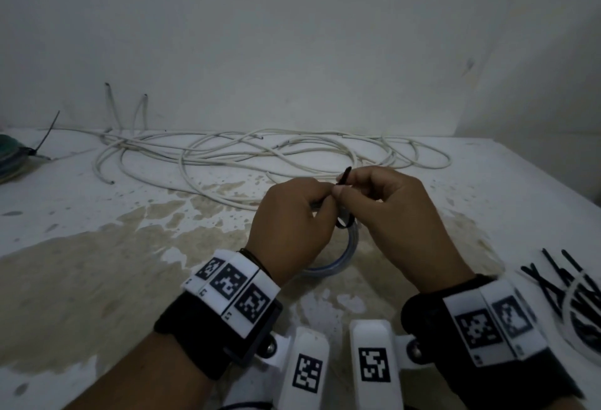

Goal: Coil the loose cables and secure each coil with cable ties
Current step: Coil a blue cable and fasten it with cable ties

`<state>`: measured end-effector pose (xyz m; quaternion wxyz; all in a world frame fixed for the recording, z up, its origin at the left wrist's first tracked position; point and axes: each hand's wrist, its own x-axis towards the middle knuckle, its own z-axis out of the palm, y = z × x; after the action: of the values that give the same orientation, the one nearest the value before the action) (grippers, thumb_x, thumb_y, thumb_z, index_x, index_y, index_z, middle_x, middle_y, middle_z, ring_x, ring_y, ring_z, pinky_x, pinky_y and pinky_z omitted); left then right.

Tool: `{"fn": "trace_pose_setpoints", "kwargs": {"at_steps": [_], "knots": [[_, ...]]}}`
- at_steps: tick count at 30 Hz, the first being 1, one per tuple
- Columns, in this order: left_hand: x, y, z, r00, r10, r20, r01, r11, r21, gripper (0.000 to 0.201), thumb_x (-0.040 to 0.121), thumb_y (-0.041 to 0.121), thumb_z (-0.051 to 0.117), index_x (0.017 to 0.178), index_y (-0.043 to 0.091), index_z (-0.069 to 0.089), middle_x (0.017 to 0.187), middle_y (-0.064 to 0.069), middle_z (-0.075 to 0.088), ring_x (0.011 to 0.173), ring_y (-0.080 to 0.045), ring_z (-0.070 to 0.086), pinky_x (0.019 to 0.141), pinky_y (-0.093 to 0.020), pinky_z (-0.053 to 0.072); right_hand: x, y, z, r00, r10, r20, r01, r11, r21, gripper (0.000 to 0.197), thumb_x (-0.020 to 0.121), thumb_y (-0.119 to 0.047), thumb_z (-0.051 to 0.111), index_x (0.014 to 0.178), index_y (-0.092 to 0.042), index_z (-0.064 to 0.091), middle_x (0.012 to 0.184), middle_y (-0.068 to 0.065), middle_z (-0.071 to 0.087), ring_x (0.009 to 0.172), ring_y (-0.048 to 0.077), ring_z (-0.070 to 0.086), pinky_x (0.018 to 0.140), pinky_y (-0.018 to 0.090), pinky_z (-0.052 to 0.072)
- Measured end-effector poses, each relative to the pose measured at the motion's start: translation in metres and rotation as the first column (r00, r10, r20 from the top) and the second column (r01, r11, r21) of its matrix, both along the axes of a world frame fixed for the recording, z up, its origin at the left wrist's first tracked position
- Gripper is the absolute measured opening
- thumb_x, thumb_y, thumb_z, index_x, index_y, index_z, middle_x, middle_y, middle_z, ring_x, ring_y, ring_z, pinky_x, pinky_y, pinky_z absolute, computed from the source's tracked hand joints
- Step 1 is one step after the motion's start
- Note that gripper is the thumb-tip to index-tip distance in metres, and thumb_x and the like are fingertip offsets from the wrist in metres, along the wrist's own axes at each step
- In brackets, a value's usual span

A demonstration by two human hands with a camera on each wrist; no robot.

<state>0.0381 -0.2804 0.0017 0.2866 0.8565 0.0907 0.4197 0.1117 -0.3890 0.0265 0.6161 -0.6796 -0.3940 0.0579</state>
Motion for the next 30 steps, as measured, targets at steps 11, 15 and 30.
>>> {"fn": "trace_pose_setpoints", "kwargs": {"at_steps": [11, 15, 30], "knots": [[0.001, 0.006, -0.003, 0.996, -0.083, 0.017, 0.085, 0.99, -0.112, 0.024, 0.09, 0.024, 0.053, 0.082, 0.019, 0.075, 0.071, 0.008, 0.069, 0.069, -0.003, 0.062, 0.064, -0.015, 0.046, -0.005, 0.002, -0.001, 0.992, -0.082, 0.091, 0.076, 0.995, 0.071, 0.01, 0.084, -0.004, 0.065, 0.074, -0.005, 0.063, 0.065, 0.005, 0.061, 0.057, -0.001, 0.055, 0.051, 0.004, 0.039], [0.002, 0.005, -0.005, 0.998, -0.065, -0.01, 0.066, 0.998, 0.008, 0.025, 0.091, 0.022, 0.052, 0.073, 0.025, 0.069, 0.064, 0.011, 0.059, 0.064, -0.005, 0.055, 0.06, -0.015, 0.04, 0.004, 0.001, -0.007, 0.988, -0.093, 0.125, 0.098, 0.994, -0.041, 0.015, 0.083, -0.012, 0.064, 0.07, -0.004, 0.061, 0.067, 0.005, 0.063, 0.066, 0.008, 0.059, 0.06, 0.018, 0.046], [0.0, 0.0, 0.005, 0.966, -0.258, -0.024, 0.221, 0.869, -0.443, 0.02, 0.087, 0.034, 0.06, 0.106, 0.029, 0.063, 0.082, 0.006, 0.051, 0.073, -0.016, 0.057, 0.071, -0.036, 0.051, 0.01, -0.002, -0.007, 0.932, -0.167, 0.323, 0.159, 0.986, 0.05, 0.009, 0.085, -0.017, 0.067, 0.078, -0.021, 0.07, 0.077, -0.01, 0.063, 0.075, -0.001, 0.058, 0.064, 0.005, 0.04]]}}
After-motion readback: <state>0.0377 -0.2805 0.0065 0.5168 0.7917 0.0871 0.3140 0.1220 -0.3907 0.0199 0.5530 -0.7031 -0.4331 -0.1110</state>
